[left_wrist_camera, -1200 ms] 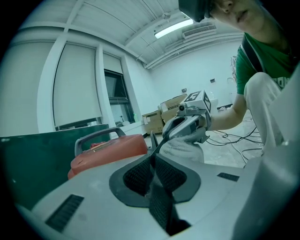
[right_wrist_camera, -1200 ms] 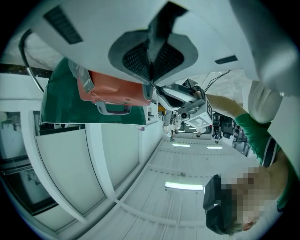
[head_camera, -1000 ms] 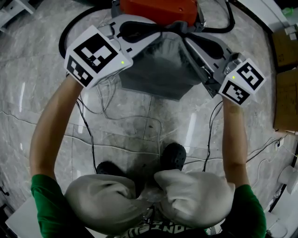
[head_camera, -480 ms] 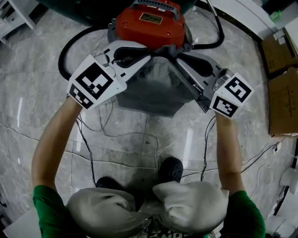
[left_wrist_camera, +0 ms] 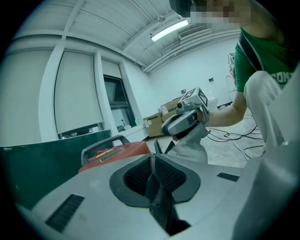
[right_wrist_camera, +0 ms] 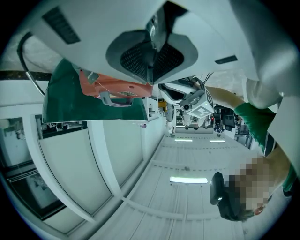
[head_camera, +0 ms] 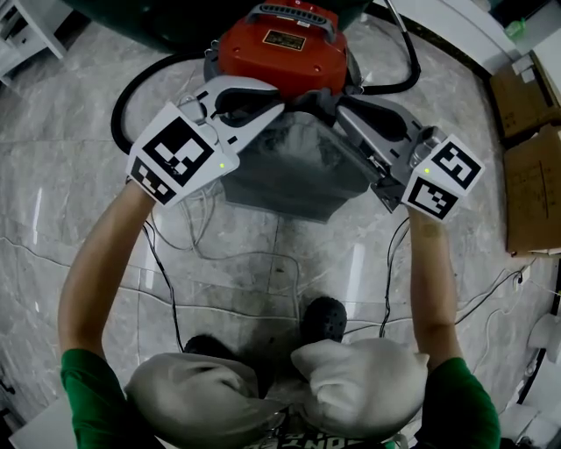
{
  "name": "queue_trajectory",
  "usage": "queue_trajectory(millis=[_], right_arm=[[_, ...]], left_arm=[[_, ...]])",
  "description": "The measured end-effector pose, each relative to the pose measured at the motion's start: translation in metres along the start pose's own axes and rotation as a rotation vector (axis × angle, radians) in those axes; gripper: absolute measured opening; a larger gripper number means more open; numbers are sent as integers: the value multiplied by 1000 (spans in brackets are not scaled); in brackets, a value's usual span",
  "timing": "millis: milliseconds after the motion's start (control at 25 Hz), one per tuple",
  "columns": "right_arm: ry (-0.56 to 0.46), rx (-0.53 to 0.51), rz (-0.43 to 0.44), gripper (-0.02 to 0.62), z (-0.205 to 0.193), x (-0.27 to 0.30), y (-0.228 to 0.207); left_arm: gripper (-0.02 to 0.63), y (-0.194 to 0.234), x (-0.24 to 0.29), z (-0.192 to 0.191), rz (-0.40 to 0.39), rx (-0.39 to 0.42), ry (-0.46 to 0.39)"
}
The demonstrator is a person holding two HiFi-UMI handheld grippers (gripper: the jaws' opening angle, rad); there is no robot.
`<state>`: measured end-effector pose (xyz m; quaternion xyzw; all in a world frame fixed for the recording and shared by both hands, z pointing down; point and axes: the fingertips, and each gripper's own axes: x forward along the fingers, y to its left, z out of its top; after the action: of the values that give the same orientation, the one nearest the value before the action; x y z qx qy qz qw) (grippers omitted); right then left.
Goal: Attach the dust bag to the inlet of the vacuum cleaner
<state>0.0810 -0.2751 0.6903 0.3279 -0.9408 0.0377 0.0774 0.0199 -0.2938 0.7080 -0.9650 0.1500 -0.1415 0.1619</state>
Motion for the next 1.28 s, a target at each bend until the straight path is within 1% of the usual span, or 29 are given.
queue_trajectory(millis=[200, 400, 560, 640, 720, 760, 920, 1040, 1200, 1280], right_arm=[[-5, -5, -25, 26, 7, 1, -11], [15, 5, -32, 26, 11, 7, -24], [85, 49, -50, 26, 15, 6, -29], [101, 94, -30, 26, 28, 6, -26], [120, 130, -7, 26, 47, 7, -20], [137, 134, -10, 26, 56, 8, -17], [196, 115, -68, 26, 100, 6, -6], [202, 123, -84, 25, 143, 0, 8], [207, 168, -87, 23, 205, -15, 28], [209, 184, -95, 17, 239, -23, 38]], left_arm=[[35, 10, 2, 3, 13, -30, -28], [35, 18, 7, 7, 0, -52, -24], [34, 20, 5, 14, -22, -140, 4], [35, 24, 0, 25, -36, -175, 10], [34, 29, -8, 42, -43, -207, 14], [35, 31, -13, 53, -47, -227, 14], [29, 46, -37, 102, -35, -309, 14], [20, 61, -57, 142, -9, -362, 30], [7, 74, -89, 203, 31, -456, 43], [5, 77, -105, 234, 42, -487, 54]])
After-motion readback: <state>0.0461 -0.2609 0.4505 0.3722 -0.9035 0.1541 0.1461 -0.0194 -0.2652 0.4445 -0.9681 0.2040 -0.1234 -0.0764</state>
